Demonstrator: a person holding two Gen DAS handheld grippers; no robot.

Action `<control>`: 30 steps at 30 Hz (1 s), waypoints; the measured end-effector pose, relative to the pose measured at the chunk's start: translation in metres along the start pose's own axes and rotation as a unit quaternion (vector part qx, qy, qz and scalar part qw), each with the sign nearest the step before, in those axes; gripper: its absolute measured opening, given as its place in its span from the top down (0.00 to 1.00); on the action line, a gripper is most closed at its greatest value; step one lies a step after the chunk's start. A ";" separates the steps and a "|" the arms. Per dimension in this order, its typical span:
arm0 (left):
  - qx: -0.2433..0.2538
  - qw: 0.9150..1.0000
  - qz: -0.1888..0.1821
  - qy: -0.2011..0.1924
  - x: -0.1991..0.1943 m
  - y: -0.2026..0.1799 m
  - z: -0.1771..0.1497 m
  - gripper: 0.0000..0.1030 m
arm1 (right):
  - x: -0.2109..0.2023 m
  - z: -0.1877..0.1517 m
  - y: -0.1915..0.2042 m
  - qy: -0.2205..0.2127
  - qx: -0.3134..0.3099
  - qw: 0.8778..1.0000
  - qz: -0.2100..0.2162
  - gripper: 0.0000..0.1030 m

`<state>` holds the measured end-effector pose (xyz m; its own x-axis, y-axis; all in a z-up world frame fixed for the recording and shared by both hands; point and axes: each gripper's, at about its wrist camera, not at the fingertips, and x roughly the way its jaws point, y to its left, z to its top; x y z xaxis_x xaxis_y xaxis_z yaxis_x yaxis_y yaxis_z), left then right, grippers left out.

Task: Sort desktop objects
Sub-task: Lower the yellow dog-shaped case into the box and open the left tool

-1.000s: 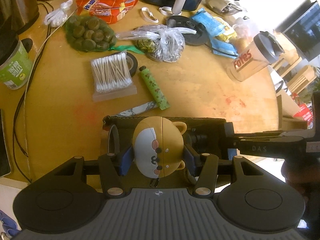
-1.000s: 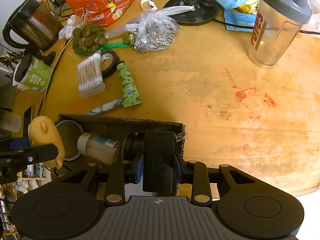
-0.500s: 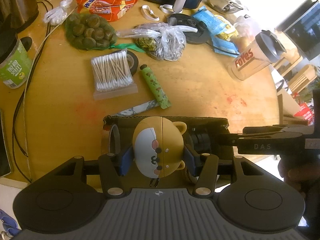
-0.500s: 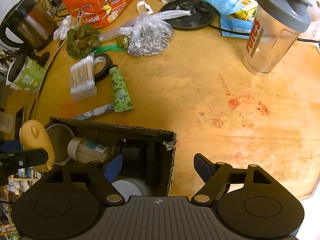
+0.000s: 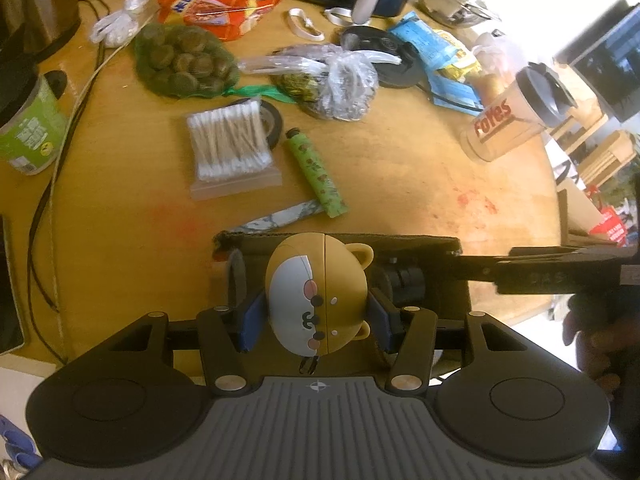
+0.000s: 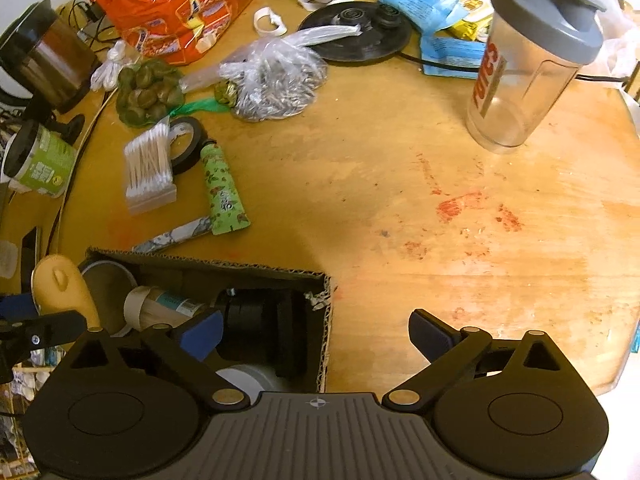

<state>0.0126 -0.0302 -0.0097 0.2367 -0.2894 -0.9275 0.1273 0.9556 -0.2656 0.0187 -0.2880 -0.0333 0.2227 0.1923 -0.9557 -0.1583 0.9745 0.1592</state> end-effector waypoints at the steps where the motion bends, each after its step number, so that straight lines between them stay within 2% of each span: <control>1: -0.004 1.000 0.000 -0.001 -0.002 0.003 0.000 0.49 | -0.001 0.001 -0.001 -0.001 0.002 1.000 0.000 0.03; 10: -0.022 1.000 0.005 -0.013 -0.019 0.026 0.004 0.49 | -0.006 0.004 -0.008 -0.006 0.013 1.000 -0.001 0.03; 23: 0.005 1.000 0.008 0.024 0.017 0.015 -0.022 0.49 | -0.007 -0.001 -0.005 -0.003 0.012 1.000 0.005 0.03; 30: 0.009 0.999 0.023 0.021 0.020 0.014 -0.026 0.48 | -0.008 -0.003 -0.006 -0.003 0.012 1.000 0.002 0.03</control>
<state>-0.0060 -0.0209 -0.0387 0.2026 -0.2430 -0.9486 0.1345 0.9664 -0.2188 0.0155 -0.2958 -0.0272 0.2283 0.1968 -0.9535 -0.1358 0.9762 0.1690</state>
